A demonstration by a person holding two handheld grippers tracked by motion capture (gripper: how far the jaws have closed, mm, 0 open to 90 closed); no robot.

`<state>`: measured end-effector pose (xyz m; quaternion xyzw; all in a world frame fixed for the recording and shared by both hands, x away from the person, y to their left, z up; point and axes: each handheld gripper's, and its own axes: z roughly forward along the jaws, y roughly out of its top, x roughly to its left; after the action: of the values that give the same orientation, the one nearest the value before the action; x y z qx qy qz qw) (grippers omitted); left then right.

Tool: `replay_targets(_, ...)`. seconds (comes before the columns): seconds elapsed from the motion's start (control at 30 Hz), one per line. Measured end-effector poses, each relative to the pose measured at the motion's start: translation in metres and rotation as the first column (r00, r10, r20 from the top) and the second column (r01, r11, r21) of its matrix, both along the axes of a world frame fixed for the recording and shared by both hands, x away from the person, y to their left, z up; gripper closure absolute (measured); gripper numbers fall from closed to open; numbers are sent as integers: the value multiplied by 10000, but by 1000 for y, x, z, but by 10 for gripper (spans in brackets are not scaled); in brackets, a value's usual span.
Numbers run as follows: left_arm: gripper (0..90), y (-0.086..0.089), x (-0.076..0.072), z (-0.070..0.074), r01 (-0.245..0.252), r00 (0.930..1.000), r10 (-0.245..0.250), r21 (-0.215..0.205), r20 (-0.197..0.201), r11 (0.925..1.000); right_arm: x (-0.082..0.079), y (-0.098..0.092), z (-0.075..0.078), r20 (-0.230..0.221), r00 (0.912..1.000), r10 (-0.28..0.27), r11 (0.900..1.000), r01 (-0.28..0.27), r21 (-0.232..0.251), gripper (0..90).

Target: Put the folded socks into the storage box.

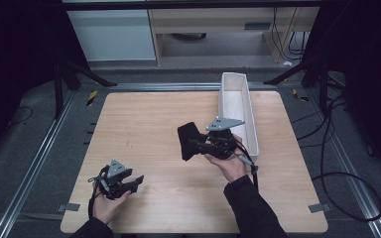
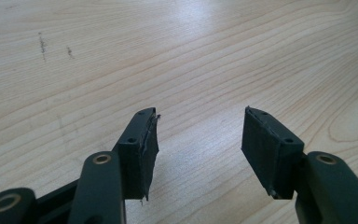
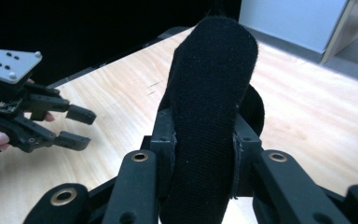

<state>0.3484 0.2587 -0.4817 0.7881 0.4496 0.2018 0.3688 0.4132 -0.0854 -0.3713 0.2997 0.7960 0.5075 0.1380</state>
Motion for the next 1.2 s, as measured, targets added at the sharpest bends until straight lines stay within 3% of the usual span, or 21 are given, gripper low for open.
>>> replay_targets(0.5, 441, 1, 1, -1, -30, 10000, 30, 185, 4, 9998, 24, -57, 38, 572, 9977, -365, 9987, 384, -335, 691)
replay_targets(0.73, 441, 2, 2, -1, -64, 10000, 64, 171, 2, 9998, 36, -84, 52, 615, 9966, -541, 9934, 600, -982, 691)
replay_targets(1.2, 450, 1, 3, -2, 7, 10000, -7, 255, -7, 9997, 52, -120, 54, 380, 9992, 136, 9805, -58, -1966, 691)
